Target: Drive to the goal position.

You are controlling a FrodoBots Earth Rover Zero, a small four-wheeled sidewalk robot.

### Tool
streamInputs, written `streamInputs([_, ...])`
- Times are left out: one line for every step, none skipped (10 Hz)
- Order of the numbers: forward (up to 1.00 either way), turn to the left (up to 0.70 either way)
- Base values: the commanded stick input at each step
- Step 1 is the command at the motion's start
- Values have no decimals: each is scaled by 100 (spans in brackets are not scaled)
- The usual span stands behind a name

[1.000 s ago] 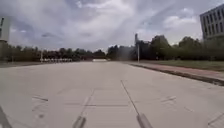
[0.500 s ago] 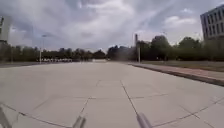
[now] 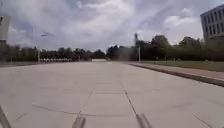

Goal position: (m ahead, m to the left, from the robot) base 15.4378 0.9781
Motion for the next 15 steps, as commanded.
streamInputs([100,0])
streamInputs([100,0])
streamInputs([100,0])
streamInputs([100,0])
streamInputs([100,0])
streamInputs([100,0])
streamInputs([100,0])
streamInputs([100,0])
streamInputs([100,0])
streamInputs([100,0])
streamInputs([100,0])
streamInputs([100,0])
streamInputs([100,0])
streamInputs([100,0])
streamInputs([100,0])
